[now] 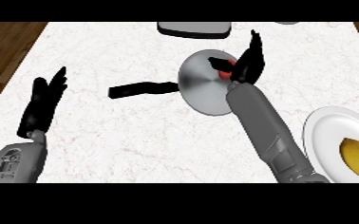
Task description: Pick the bell pepper from the plate and place it in the pan
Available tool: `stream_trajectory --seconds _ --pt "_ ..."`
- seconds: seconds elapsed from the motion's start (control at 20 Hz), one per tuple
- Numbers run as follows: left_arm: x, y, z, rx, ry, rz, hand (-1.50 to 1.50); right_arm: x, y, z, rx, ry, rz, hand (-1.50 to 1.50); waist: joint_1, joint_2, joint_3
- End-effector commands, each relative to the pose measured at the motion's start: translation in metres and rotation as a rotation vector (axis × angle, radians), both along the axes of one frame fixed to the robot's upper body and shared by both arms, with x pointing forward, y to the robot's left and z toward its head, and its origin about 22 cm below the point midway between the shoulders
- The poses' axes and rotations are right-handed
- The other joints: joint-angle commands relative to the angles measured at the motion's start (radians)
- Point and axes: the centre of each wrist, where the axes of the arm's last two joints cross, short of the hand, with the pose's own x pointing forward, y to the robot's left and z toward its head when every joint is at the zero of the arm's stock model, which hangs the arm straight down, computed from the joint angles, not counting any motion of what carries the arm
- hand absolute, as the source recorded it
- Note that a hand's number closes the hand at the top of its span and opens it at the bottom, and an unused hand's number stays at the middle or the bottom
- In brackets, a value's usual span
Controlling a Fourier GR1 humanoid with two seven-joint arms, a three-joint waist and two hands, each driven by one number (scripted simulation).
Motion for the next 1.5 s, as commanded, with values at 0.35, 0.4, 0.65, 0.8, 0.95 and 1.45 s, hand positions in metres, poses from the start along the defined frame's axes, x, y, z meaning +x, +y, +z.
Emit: stream_trajectory --seconds 0.35,0.4,0.65,0.8,0.95,1.45 --pt "-0.018 0.011 -0.004 0.014 0.027 0.06 0.0 -0.005 -0.004 -0.007 0.078 -0.181 -0.219 -1.5 -0.059 -0.03 -0.003" --pt "-0.014 0.013 -0.013 0.015 0.035 0.074 0.0 -0.009 -0.009 -0.017 0.066 -0.163 -0.235 -1.5 -0.072 -0.028 -0.004" --pt "-0.038 0.036 -0.021 0.009 0.038 0.123 0.0 -0.043 -0.013 -0.029 0.127 -0.211 -0.241 -1.5 -0.117 -0.051 -0.006" --pt "-0.036 0.038 -0.019 0.019 0.061 0.146 0.0 -0.067 -0.021 -0.034 0.13 -0.233 -0.215 -1.5 -0.148 -0.057 -0.006" --pt "-0.042 0.046 -0.019 -0.001 0.061 0.162 0.0 -0.104 -0.034 -0.044 0.128 -0.232 -0.195 -1.5 -0.16 -0.059 -0.007" --pt "-0.05 0.052 -0.016 0.004 0.052 0.146 0.0 -0.236 -0.077 -0.017 0.145 -0.191 -0.134 -1.5 -0.148 -0.047 -0.009"
